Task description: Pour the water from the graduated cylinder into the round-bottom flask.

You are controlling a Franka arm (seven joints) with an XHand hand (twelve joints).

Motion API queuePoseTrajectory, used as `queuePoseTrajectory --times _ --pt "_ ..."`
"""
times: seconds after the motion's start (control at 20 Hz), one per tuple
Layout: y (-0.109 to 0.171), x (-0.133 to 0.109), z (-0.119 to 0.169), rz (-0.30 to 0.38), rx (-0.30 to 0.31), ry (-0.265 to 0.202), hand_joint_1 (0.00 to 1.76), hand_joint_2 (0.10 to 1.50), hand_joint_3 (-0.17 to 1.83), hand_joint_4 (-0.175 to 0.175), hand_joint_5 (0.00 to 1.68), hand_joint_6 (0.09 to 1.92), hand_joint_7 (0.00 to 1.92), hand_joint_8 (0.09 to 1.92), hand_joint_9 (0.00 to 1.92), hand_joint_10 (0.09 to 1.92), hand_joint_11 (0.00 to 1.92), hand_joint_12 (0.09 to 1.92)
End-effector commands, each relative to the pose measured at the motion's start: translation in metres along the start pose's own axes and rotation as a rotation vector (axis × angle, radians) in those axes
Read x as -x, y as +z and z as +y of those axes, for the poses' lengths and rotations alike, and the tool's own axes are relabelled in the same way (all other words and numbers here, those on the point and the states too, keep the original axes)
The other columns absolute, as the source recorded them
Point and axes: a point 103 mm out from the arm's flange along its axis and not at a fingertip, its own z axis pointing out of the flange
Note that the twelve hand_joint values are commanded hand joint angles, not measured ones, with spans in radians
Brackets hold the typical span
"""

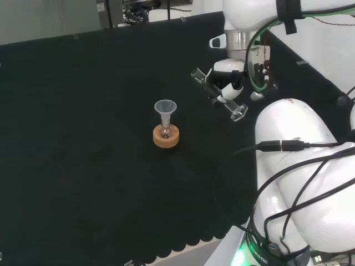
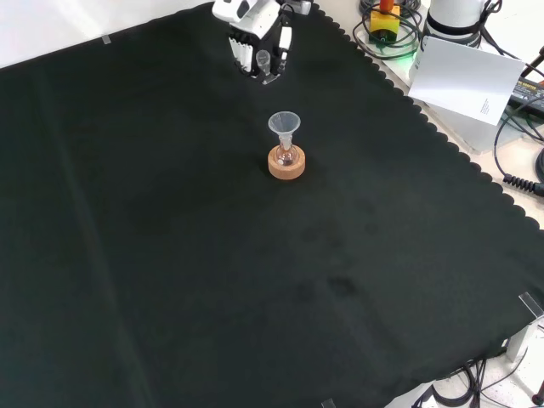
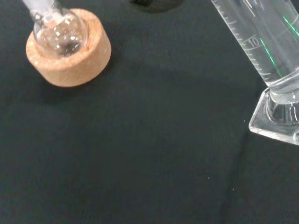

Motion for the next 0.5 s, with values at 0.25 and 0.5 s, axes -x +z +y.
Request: queuePoseTrajectory --times 0.25,0.5 --pt "-0.0030 -0.0144 -0.0003 -0.092 -0.143 -0.004 1.39 1.05 0.00 -0.175 1.04 0.88 0.95 1.02 1.24 0.65 1.22 0.81" --pt "-0.0070 -0.0190 0.0021 -0.144 -0.227 -0.003 1.39 1.05 0.00 -0.175 1.04 0.87 0.95 1.02 1.24 0.65 1.22 0.81"
